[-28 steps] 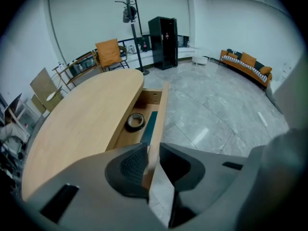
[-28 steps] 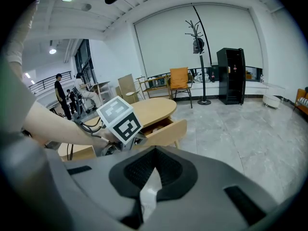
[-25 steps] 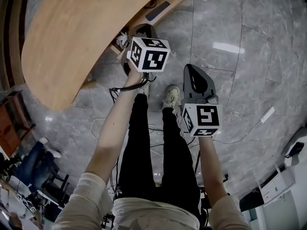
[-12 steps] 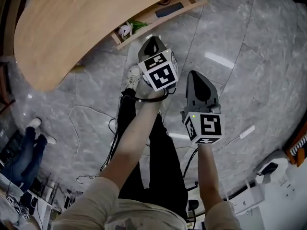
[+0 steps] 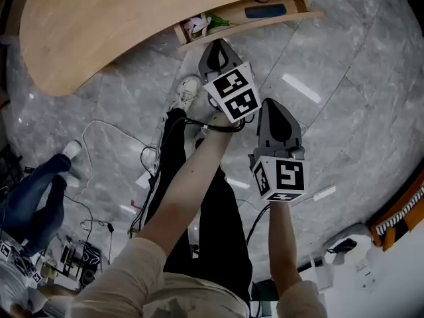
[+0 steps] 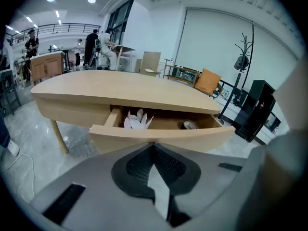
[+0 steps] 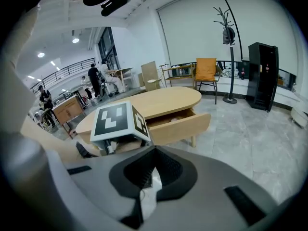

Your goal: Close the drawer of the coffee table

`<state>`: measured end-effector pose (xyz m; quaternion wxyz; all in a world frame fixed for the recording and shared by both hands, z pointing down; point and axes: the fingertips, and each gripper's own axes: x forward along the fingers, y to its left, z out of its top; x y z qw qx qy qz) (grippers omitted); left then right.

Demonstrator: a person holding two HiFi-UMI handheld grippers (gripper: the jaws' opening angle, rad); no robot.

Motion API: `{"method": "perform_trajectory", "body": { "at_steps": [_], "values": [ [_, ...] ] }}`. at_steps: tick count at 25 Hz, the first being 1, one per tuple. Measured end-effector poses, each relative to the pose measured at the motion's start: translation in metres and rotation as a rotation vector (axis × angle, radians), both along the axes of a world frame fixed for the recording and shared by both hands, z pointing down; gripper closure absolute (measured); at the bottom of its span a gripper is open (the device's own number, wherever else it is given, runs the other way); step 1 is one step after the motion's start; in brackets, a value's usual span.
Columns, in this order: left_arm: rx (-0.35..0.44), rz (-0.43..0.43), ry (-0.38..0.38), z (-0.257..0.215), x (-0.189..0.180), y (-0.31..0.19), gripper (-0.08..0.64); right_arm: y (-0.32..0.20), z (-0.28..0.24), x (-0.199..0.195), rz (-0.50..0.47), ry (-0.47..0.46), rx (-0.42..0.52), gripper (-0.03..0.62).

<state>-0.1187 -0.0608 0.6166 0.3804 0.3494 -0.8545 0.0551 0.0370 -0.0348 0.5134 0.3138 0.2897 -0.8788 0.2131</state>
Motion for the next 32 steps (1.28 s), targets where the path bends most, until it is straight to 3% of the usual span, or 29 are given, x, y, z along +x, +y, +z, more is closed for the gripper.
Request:
{"method": "perform_trajectory", "body": {
  "at_steps": [5,12,17,25,32],
  "values": [
    [0.018,-0.041,0.008,-0.002,-0.002,0.002,0.552,-0.005,-0.002,-0.014,-0.005,-0.016,0.005,0.587],
    [0.035,-0.027,-0.026,0.000,-0.002,0.000,0.552,-0.023,-0.002,-0.017,0.025,-0.028,0.019,0.587],
    [0.070,0.019,-0.093,-0.002,-0.008,-0.005,0.552,-0.030,-0.006,-0.017,0.017,-0.042,0.040,0.587],
    [0.145,0.011,-0.194,-0.003,-0.056,-0.033,0.552,-0.030,-0.005,-0.036,-0.035,-0.064,0.052,0.588],
    [0.196,0.054,-0.299,-0.005,-0.087,-0.053,0.552,-0.040,0.000,-0.057,-0.074,-0.094,0.073,0.588]
  ]
}}
